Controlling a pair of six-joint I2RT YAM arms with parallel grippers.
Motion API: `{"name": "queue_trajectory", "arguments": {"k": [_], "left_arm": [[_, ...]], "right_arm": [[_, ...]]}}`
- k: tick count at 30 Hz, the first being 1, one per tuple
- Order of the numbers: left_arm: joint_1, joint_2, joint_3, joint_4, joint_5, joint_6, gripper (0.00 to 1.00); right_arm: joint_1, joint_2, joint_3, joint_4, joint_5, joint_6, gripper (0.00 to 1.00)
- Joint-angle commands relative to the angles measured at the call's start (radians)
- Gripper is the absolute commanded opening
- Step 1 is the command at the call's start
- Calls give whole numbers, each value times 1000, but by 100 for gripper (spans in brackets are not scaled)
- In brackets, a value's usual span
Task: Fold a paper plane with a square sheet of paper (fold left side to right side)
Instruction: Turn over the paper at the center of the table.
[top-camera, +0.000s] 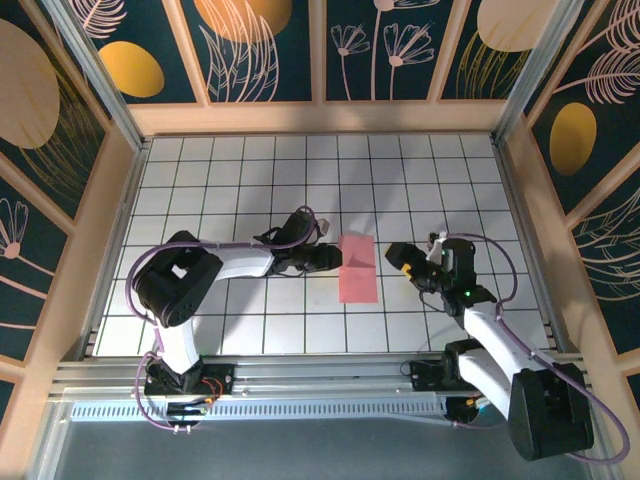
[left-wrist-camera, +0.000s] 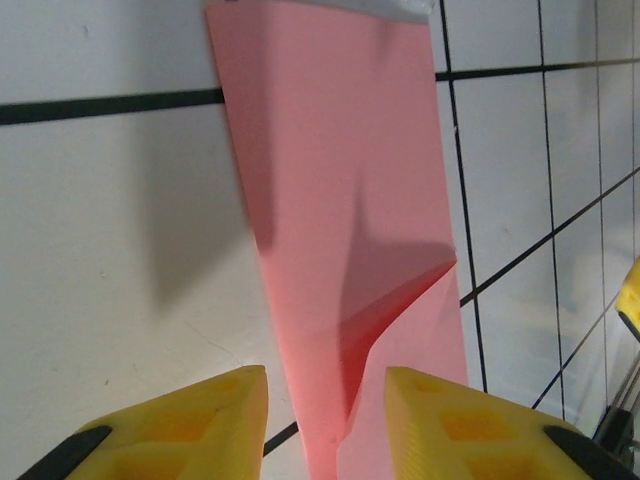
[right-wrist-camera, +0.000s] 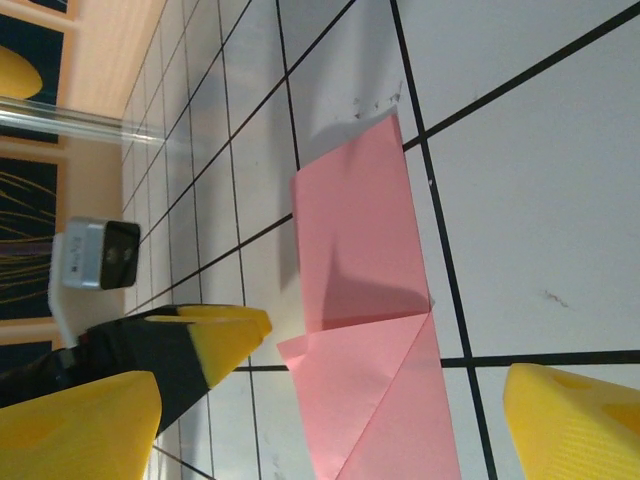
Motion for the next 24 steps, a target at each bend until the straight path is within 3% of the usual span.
{"name": "queue_trajectory", "arguments": {"k": [1, 10, 22, 24], "left_arm": [[2, 31, 25, 46, 55, 13, 34], [-8, 48, 22, 75, 67, 1, 24], [-26, 79, 27, 63, 76, 11, 22], [-28, 80, 58, 55, 68, 15, 18]], "right_arm": [[-12, -13, -35, 106, -48, 66, 90], [-12, 7, -38, 114, -49, 64, 90], [-12, 14, -40, 100, -52, 53, 90], [-13, 21, -37, 100, -61, 49, 90]]}}
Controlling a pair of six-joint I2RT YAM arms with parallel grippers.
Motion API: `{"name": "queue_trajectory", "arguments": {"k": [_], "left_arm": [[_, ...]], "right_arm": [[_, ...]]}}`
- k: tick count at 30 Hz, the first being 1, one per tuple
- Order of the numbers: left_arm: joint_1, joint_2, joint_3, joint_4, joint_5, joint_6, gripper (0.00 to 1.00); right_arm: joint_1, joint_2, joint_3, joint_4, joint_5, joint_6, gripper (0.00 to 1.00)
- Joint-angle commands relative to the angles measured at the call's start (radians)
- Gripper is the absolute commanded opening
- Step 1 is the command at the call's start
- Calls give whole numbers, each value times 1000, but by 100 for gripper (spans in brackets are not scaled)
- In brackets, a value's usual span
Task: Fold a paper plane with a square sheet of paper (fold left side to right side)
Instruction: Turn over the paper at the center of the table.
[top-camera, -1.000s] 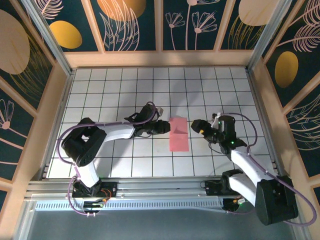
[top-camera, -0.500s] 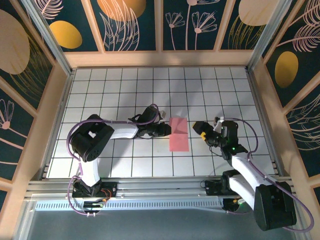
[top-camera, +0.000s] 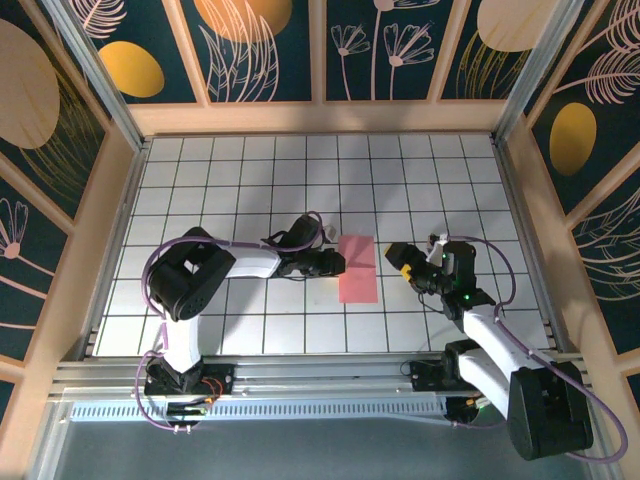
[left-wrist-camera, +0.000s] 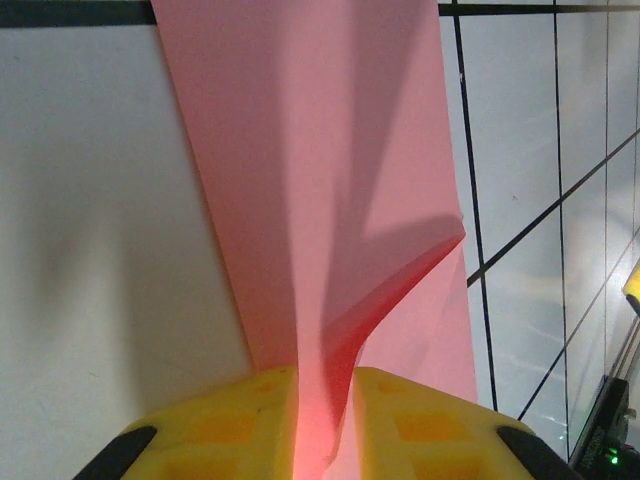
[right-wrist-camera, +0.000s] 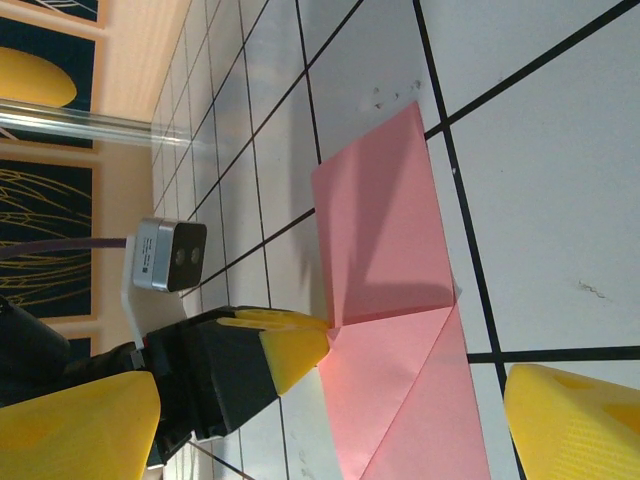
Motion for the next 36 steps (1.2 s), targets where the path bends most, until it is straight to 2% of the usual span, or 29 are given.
{"name": "queue_trajectory", "arguments": {"k": [1, 7, 13, 21, 27, 36], "left_arm": [[-7, 5, 42, 4, 3, 15, 14], [-7, -66, -18, 38, -51, 8, 3], [-7, -167, -113, 142, -77, -40, 0], [-7, -267, -221, 269, -81, -127, 0], [-7, -283, -255, 287, -94, -154, 0], [-7, -290, -263, 283, -101, -157, 0]], "right_arm": [[-8, 17, -2, 20, -27, -10, 89], [-2, 73, 11, 42, -85, -30, 80], [40, 174, 31, 108, -105, -38, 67], [148, 338, 80, 281, -61, -33, 63], [197, 458, 106, 430, -47, -9, 61], [221, 557, 119, 486, -29, -6, 62]]}}
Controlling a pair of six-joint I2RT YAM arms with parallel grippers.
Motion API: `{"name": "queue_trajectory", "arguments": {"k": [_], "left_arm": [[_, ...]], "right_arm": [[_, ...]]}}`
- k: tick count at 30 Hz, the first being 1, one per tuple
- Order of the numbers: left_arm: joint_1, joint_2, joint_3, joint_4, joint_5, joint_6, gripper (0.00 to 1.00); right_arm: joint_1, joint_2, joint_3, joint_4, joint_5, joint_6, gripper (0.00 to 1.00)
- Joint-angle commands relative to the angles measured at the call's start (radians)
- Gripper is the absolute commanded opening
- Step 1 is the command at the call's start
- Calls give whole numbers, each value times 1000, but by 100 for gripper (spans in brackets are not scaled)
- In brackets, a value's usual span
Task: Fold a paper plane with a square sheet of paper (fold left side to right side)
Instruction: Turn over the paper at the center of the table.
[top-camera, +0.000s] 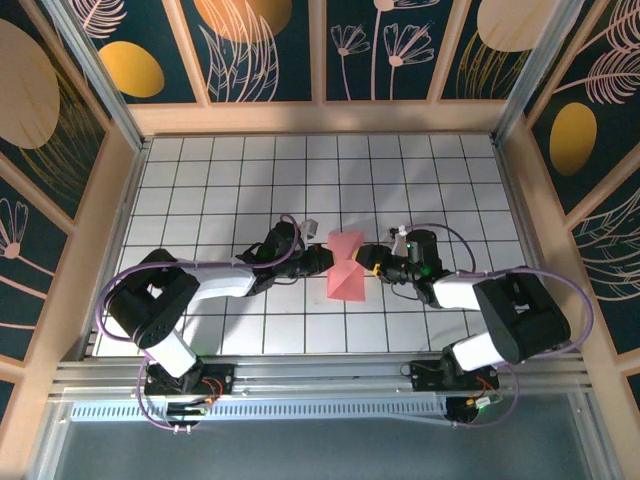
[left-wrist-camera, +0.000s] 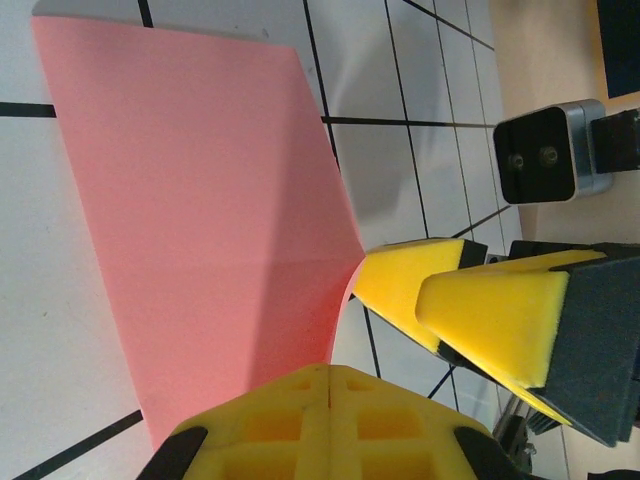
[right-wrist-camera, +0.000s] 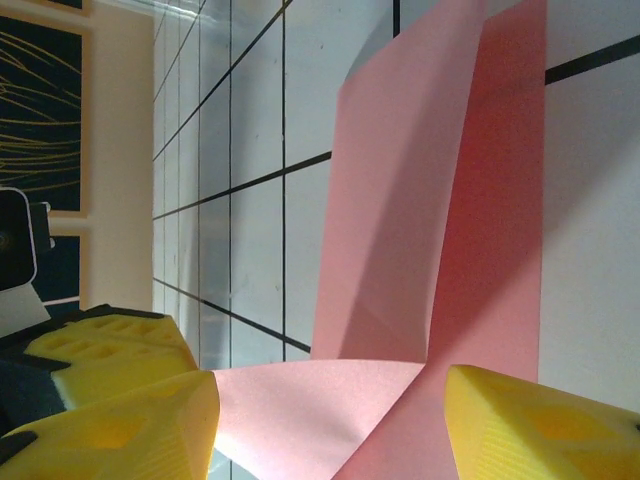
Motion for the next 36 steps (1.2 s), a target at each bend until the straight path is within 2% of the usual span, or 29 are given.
{"name": "queue_trajectory", "arguments": {"k": [1, 9, 16, 26, 36], "left_arm": [[-5, -26, -14, 31, -9, -11, 0], [-5, -13, -13, 17, -16, -13, 0], [-5, 24, 3, -28, -31, -21, 0], [-5, 52, 25, -74, -39, -32, 0], [-5, 90, 28, -73, -37, -32, 0]], "right_arm": [[9, 32, 18, 72, 10, 8, 62], [20, 106, 21, 200, -30, 32, 62], [36, 144, 22, 245, -37, 48, 60], [41, 162, 12, 256, -29, 38, 58], [59, 178, 27, 172, 0, -11, 48]]}}
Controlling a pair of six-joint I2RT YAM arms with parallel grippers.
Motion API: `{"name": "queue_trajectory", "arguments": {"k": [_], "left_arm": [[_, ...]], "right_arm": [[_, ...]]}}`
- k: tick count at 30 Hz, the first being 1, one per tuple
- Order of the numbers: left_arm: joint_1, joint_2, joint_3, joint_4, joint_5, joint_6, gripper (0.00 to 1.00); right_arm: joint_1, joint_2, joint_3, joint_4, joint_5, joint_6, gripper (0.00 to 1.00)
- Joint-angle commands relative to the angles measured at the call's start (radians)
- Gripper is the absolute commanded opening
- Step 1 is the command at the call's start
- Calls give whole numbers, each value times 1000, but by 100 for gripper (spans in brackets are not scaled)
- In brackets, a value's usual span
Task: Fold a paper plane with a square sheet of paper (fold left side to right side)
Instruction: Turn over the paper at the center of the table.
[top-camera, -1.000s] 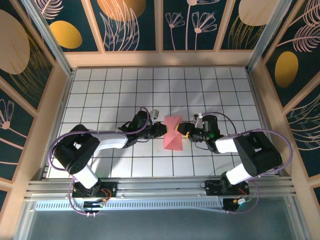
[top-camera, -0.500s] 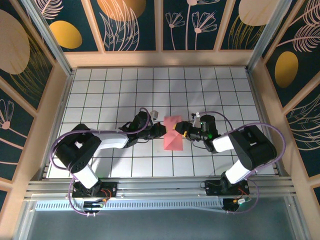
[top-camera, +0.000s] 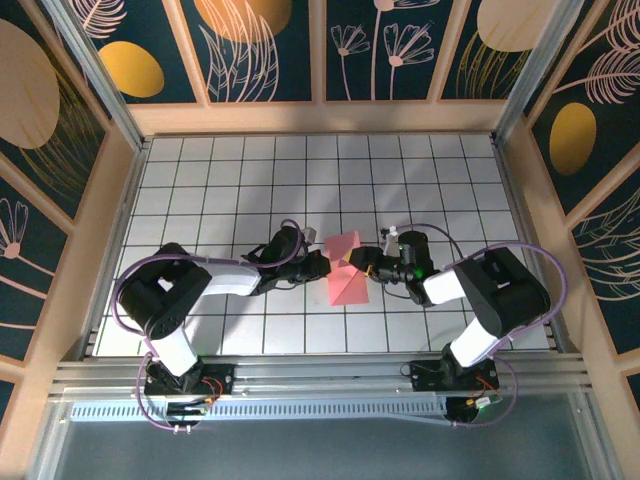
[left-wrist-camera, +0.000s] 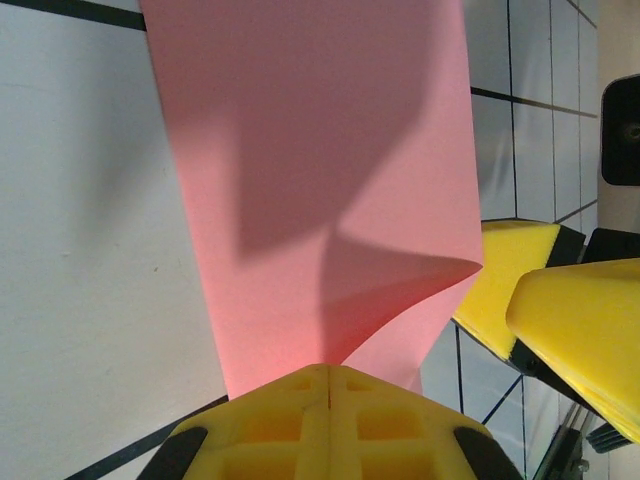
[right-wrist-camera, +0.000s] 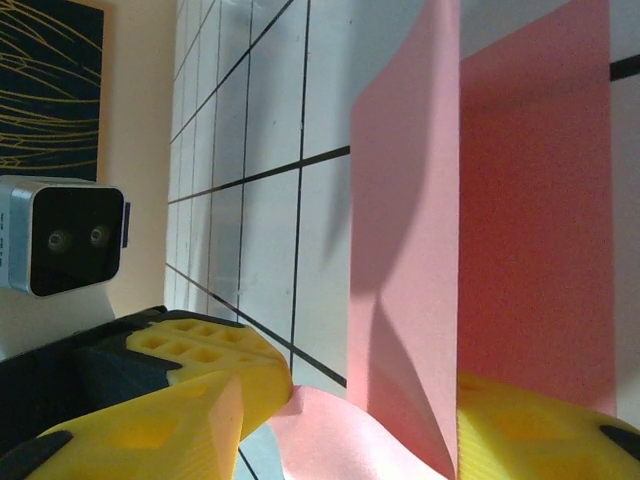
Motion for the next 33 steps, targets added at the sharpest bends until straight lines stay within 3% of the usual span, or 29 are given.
{"name": "queue_trajectory", "arguments": {"k": [1, 6, 14, 20, 28, 33], "left_arm": [[-5, 15, 21, -7, -8, -12, 0], [-5, 16, 19, -7, -11, -13, 0], [-5, -9, 5, -10, -34, -13, 15], [2, -115, -20, -32, -83, 8, 37], [42, -372, -85, -55, -162, 14, 68], [53, -543, -85, -68, -194, 17, 87]], "right_arm": [[16, 16, 21, -43, 24, -38, 46], [20, 13, 30, -82, 45, -58, 38], [20, -6, 34, -102, 59, -70, 16], [20, -55, 40, -129, 72, -73, 0], [-3, -255, 83, -259, 112, -109, 0], [-76, -424, 93, -268, 69, -80, 0]]}}
